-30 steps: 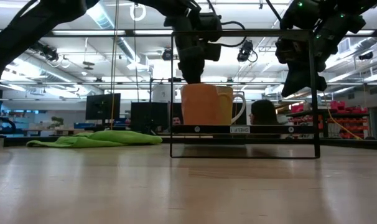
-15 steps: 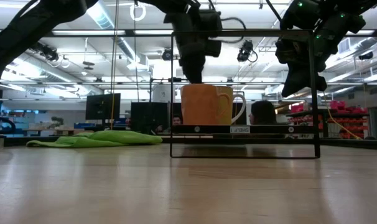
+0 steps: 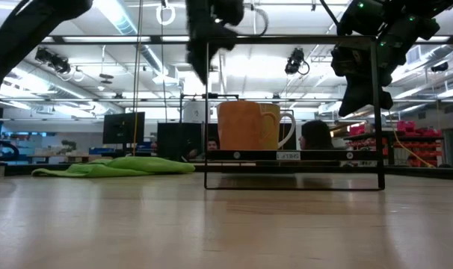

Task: Stack small to large cups/mugs on shelf
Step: Put the orange mug on the shelf

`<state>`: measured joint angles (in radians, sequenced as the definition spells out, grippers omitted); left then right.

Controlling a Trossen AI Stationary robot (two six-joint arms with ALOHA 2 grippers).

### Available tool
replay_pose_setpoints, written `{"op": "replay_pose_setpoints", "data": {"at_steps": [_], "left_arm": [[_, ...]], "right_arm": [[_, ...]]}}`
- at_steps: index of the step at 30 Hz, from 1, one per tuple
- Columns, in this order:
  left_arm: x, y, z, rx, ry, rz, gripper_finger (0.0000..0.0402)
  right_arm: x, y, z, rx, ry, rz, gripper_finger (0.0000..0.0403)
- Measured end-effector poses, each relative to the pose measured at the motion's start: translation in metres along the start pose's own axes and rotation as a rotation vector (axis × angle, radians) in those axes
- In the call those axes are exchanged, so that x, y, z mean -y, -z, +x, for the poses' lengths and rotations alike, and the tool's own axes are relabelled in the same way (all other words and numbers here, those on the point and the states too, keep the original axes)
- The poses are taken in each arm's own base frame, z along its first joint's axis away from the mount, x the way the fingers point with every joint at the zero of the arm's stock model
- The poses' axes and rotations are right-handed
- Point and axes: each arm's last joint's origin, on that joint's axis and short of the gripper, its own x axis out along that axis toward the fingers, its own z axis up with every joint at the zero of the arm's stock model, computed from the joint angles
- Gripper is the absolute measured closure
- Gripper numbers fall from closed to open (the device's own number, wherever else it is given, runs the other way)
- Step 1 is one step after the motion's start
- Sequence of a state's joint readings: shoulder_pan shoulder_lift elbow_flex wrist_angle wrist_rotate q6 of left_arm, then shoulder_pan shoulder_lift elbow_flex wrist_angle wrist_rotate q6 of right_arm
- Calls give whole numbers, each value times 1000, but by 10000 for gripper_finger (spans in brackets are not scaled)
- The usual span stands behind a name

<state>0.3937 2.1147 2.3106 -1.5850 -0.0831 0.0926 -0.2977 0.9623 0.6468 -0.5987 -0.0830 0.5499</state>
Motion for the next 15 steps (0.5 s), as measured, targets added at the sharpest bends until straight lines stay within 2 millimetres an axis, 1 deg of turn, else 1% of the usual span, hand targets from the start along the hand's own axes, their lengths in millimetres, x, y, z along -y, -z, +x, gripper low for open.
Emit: {"op": "replay_pose_setpoints", "data": {"at_steps": [2, 5, 6, 8, 11, 15], "left_arm": [[-6, 3, 4, -3, -2, -75, 302], [-11, 17, 12, -81, 2, -108, 315], [-11, 20, 18, -99, 4, -111, 320], [-12, 26, 36, -138, 7, -118, 329], [-11, 34, 65, -118, 30, -121, 341], [-10, 55, 90, -103, 41, -121, 355]], "right_arm": [[0, 0, 0, -2, 1, -1, 392], [0, 1, 0, -9, 2, -6, 393], [0, 2, 0, -13, 2, -8, 393], [-1, 2, 0, -15, 0, -13, 393], [-3, 4, 0, -19, -5, -24, 393], [-5, 5, 0, -26, -13, -38, 393]]}}
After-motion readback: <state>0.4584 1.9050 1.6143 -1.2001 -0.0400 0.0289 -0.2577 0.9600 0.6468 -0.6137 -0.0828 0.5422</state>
